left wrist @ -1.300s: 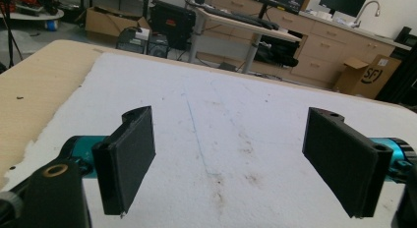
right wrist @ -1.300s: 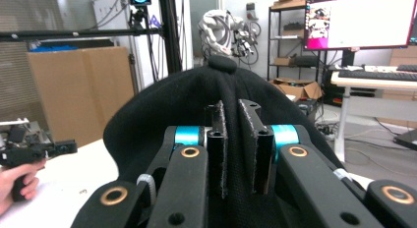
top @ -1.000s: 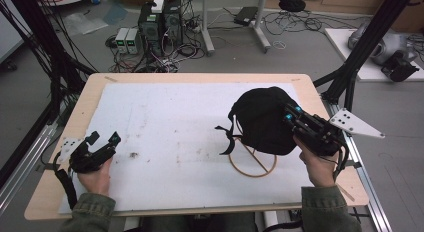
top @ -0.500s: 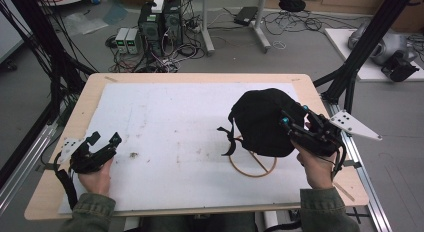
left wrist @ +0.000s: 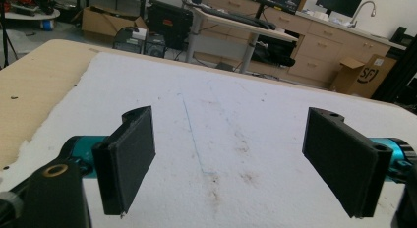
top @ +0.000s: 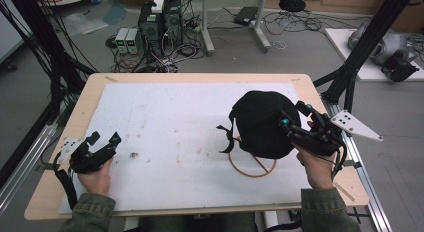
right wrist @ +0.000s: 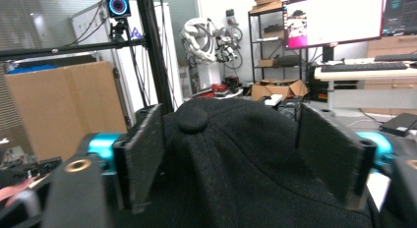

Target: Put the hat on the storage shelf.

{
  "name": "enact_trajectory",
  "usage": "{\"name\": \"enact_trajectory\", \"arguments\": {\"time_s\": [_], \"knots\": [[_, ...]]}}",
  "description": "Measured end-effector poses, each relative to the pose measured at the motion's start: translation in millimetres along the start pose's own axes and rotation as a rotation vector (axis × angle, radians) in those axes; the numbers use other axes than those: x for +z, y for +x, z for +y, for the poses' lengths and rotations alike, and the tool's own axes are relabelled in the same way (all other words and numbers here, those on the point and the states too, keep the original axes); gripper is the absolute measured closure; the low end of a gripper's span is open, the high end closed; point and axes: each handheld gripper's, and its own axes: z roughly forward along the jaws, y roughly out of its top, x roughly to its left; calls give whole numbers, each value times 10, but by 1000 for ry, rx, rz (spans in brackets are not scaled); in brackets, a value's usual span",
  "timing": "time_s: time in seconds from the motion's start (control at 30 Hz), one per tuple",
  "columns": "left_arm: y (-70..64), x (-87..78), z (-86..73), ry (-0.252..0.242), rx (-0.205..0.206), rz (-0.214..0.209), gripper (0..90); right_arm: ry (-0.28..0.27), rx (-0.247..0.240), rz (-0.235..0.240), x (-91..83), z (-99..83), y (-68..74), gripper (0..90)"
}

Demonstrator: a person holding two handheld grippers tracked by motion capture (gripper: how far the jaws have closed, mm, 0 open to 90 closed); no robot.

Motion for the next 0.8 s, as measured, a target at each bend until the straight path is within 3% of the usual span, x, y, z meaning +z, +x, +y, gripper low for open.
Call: {"name": "enact_trajectory", "arguments": {"time_s": [0.3,0.8], "knots": [[-4,-14,5,-2,5,3,205,-23,-6,-77,-25,7,-14,151],[-30,-25,8,-9,33,19,205,-80,-68,-333,-154,-52,-154,152]]}}
